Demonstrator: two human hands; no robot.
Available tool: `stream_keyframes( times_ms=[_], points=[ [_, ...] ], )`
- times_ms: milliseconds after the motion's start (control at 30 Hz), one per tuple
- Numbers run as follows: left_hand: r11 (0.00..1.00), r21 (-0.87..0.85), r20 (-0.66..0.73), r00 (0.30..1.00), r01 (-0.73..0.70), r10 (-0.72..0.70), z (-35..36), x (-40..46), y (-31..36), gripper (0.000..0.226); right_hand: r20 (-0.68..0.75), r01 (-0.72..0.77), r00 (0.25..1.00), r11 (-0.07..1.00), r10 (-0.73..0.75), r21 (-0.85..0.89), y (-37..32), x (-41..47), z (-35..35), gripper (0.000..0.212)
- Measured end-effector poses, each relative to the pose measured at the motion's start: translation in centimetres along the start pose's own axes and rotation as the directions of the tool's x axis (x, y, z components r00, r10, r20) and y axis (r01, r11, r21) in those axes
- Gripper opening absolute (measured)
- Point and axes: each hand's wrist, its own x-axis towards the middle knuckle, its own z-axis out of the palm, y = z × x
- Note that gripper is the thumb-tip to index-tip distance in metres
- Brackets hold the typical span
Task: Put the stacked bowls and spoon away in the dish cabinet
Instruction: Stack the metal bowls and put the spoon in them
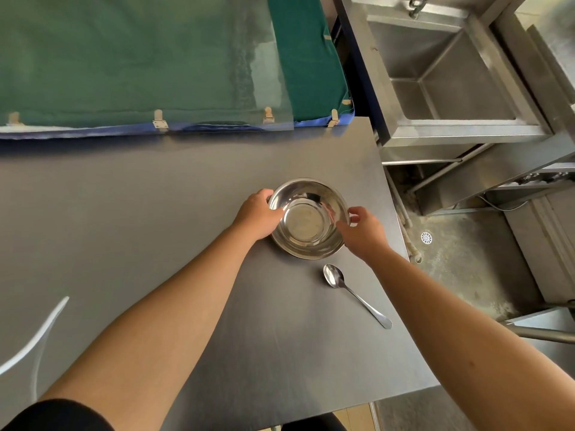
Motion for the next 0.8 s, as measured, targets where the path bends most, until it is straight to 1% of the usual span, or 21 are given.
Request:
stream_keyframes(
  times_ms=[133, 200, 300, 433, 567, 633, 700, 800],
  points=[
    [0.999, -0.035, 0.011, 1.0, 0.021, -0.02, 0.1, -0.1, -0.5, 0.061, -0.008, -0.018, 1.0, 1.0, 0.018, 0.012, 1.5, -1.1, -0.4, 0.055],
    [0.996, -0.077, 0.024, 0.999, 0.036, -0.035, 0.0, -0.3, -0.7, 0.065, -0.023, -0.008, 1.0, 0.999, 0.007, -0.039, 2.7, -2.0, -0.5, 0.052],
    [0.988, -0.142, 0.032, 0.998, 0.054, -0.05, 0.0, -1.0, -0.9, 0.063, -0.018, -0.002, 1.0, 0.991, 0.0, -0.133, 4.8, -3.8, -0.6, 0.048],
    [0.983, -0.176, 0.025, 0.998, 0.06, -0.056, 0.0, -2.0, -1.2, 0.059, 0.029, 0.016, 1.0, 0.971, -0.009, -0.239, 7.3, -6.4, -0.3, 0.047],
    [0.97, -0.231, 0.019, 0.997, 0.076, -0.073, 0.1, -2.9, -1.7, 0.06, 0.074, 0.057, 0.997, 0.937, -0.033, -0.344, 9.2, -8.7, 0.7, 0.047],
    [0.969, -0.235, 0.013, 0.997, 0.075, -0.074, 0.1, -3.4, -1.9, 0.061, 0.099, 0.078, 0.994, 0.918, -0.043, -0.389, 9.8, -9.4, 1.1, 0.043],
    [0.969, -0.234, 0.009, 0.997, 0.08, -0.08, 0.0, -3.8, -2.2, 0.061, 0.108, 0.091, 0.993, 0.905, -0.05, -0.415, 10.0, -9.7, 1.4, 0.034],
    [0.982, -0.178, -0.009, 0.998, 0.062, -0.065, -0.2, -4.8, -2.6, 0.061, 0.101, 0.102, 0.993, 0.878, -0.062, -0.468, 10.1, -9.8, 1.9, 0.025]
  ],
)
